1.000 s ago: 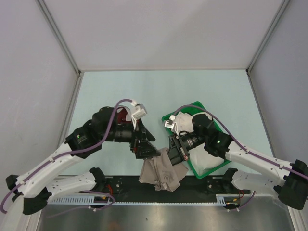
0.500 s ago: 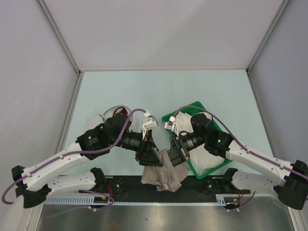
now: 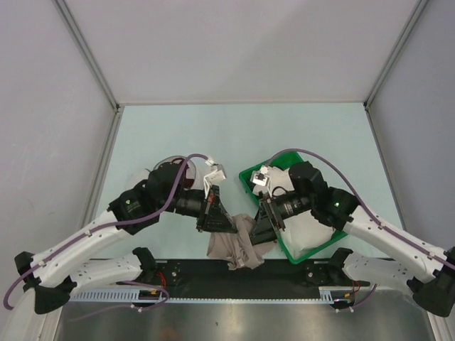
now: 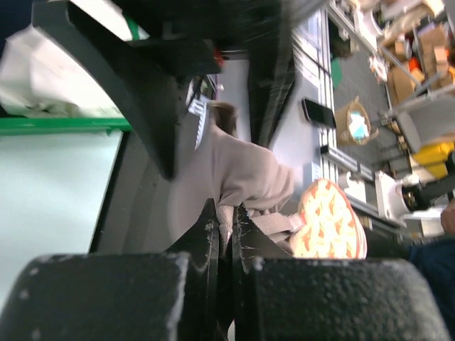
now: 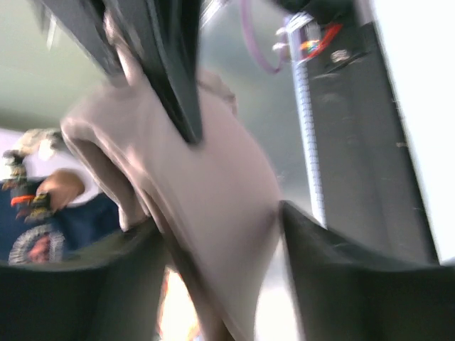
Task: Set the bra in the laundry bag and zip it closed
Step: Pick up the bra from the bin.
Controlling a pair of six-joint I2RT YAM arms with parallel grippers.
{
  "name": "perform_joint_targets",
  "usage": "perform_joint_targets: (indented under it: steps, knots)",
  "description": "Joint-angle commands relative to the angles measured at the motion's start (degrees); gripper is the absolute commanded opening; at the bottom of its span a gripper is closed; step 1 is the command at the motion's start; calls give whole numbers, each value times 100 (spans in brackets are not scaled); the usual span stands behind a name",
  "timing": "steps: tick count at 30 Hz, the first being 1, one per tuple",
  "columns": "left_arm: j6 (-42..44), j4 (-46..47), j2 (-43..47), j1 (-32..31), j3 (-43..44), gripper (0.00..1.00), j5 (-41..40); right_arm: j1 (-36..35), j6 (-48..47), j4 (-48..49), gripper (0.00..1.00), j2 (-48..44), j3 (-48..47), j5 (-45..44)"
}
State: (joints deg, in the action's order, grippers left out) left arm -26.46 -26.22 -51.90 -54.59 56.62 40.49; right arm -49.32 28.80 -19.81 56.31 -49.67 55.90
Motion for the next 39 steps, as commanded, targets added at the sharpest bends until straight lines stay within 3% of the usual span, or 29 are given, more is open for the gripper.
perform_joint_targets:
  steps: [1, 5, 13, 18, 27, 39]
  knots:
    - [-70, 117, 443, 466, 156, 0, 337, 396, -830, -1067, 83, -542, -377, -940]
    - [61, -163, 497, 598, 288, 0, 337, 976, -1042, -1454, 100, -1121, -342, -1168]
    - [44, -200, 216, 607, 517, 0, 697, 1004, -1068, -586, 100, -1545, -570, -905]
    - [-44, -33, 49, 599, 569, 0, 873, 960, -815, 47, 100, -1010, -780, -423]
    - [-184, -208, -276, 598, 622, 0, 548, -77, -1613, -445, 100, -595, -1291, -1906]
    - [-114, -235, -400, 537, 754, 0, 837, -535, -2071, -216, 100, -95, -1185, -1855]
